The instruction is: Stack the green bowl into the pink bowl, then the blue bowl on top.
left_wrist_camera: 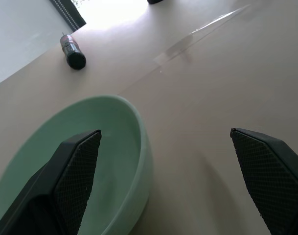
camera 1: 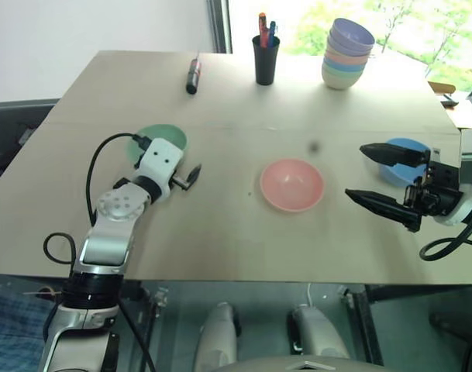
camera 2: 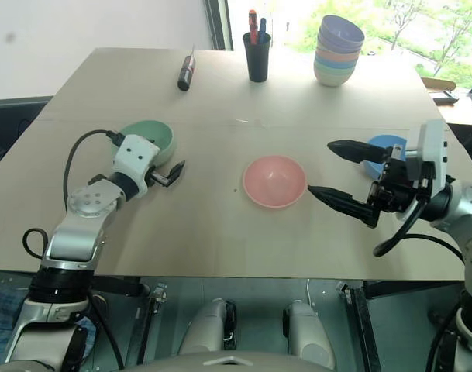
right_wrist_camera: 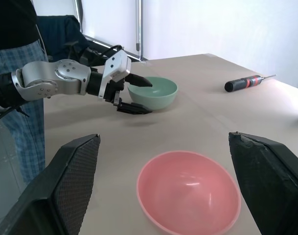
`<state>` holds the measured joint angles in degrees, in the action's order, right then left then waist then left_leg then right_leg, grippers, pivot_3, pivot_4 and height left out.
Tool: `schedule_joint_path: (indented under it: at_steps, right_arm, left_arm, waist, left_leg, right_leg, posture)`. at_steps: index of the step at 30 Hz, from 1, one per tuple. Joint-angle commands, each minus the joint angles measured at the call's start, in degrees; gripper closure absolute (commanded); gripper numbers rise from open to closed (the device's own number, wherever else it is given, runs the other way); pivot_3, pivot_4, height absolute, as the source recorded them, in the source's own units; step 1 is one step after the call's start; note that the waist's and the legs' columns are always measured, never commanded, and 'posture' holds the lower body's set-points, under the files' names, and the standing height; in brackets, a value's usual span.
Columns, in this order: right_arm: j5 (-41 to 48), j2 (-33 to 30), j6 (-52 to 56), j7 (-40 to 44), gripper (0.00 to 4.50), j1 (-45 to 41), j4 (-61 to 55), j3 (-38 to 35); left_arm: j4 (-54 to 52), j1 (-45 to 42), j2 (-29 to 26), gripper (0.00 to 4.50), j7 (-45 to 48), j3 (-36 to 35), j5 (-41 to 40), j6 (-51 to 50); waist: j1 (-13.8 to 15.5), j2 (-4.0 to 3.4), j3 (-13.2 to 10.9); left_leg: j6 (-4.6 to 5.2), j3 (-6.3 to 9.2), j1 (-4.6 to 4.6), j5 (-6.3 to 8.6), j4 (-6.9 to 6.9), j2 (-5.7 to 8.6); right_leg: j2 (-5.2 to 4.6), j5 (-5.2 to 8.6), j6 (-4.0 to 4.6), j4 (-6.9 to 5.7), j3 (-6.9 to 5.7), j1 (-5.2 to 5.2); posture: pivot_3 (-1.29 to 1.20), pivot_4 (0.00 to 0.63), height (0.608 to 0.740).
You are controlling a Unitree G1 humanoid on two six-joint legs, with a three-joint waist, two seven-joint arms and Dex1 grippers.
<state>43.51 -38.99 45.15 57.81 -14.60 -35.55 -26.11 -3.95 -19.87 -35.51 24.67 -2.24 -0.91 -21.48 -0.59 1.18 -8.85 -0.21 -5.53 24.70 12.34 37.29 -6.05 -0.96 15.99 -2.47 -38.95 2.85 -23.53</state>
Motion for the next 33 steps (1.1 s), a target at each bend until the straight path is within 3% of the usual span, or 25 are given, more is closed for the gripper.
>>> schedule_joint_path:
  at_steps: [1,7,10,13,18,19,28,33]
  right_arm:
    - [1.5,-1.6,-3.0,-0.9,0.08,1.3,-1.5,-0.8]
    - [2.0,-2.7,-5.5,-2.6,0.08,3.0,-1.7,0.4]
    - [2.2,-3.3,-6.6,-3.0,0.0,4.2,-1.9,0.3]
    - [2.5,-3.9,-7.5,-3.8,0.0,4.8,-1.9,0.4]
    - [3.1,-4.6,-8.6,-4.5,0.0,5.5,-2.0,0.5]
    - [3.2,-4.7,-8.7,-4.7,0.0,5.7,-2.0,0.5]
    - [4.2,-5.4,-10.0,-6.0,0.0,7.1,-2.3,0.7]
    - [4.0,-6.0,-10.7,-6.0,0.0,6.5,-1.3,1.8]
  left_arm:
    - [0.7,-1.4,-1.8,0.0,0.5,-0.7,1.4,-0.8]
    - [7.0,-5.3,-2.1,0.0,1.2,1.6,3.6,-1.4]
    - [11.5,-8.4,-2.1,0.74,2.1,2.5,4.3,-0.6]
    - [15.2,-10.9,-2.2,1.9,3.0,3.3,4.9,0.6]
    - [18.2,-12.7,-2.3,4.2,5.4,4.5,5.3,2.5]
    - [18.5,-12.8,-2.4,4.38,5.7,4.6,5.4,2.8]
    - [24.2,-19.1,-2.4,4.38,13.5,6.1,4.4,8.5]
    - [24.0,-26.5,1.3,4.38,26.8,10.4,0.5,9.3]
  waist:
    - [0.0,0.0,0.0]
    - [0.1,0.01,0.0]
    - [0.3,0.02,0.0]
    - [0.3,0.02,0.0]
    - [0.2,0.02,0.0]
    - [0.2,0.02,0.0]
    - [0.6,0.04,0.0]
    - [1.6,0.06,0.0]
  left_leg:
    - [0.0,0.02,0.0,0.0,0.0,0.0]
    - [0.0,0.02,0.01,0.0,0.02,0.0]
    - [0.0,0.04,0.02,0.0,0.02,0.0]
    - [0.0,0.03,0.03,0.0,0.02,0.01]
    - [0.0,0.03,0.02,0.0,0.02,0.01]
    - [0.0,0.03,0.03,0.0,0.02,0.0]
    - [0.0,0.04,0.03,0.0,0.05,0.01]
    - [0.0,0.08,0.1,0.0,0.1,0.03]
  right_leg:
    - [0.0,0.0,0.0,0.0,-0.01,0.0]
    - [0.0,0.0,0.0,-0.01,-0.02,0.01]
    - [0.01,0.0,0.0,-0.01,-0.05,0.01]
    - [0.01,0.0,0.0,-0.01,-0.04,0.0]
    - [0.01,0.0,0.0,-0.01,-0.03,0.0]
    - [0.01,0.0,0.0,-0.01,-0.03,0.0]
    - [0.01,0.0,0.0,-0.03,-0.06,0.0]
    - [0.01,0.0,0.0,0.0,-0.11,0.01]
  posture:
    - [0.0,0.15,0.74]
    - [0.0,0.15,0.74]
    - [0.0,0.15,0.74]
    - [0.0,0.15,0.74]
    - [0.0,0.15,0.74]
    - [0.0,0.15,0.74]
    - [0.0,0.15,0.74]
    - [0.0,0.15,0.74]
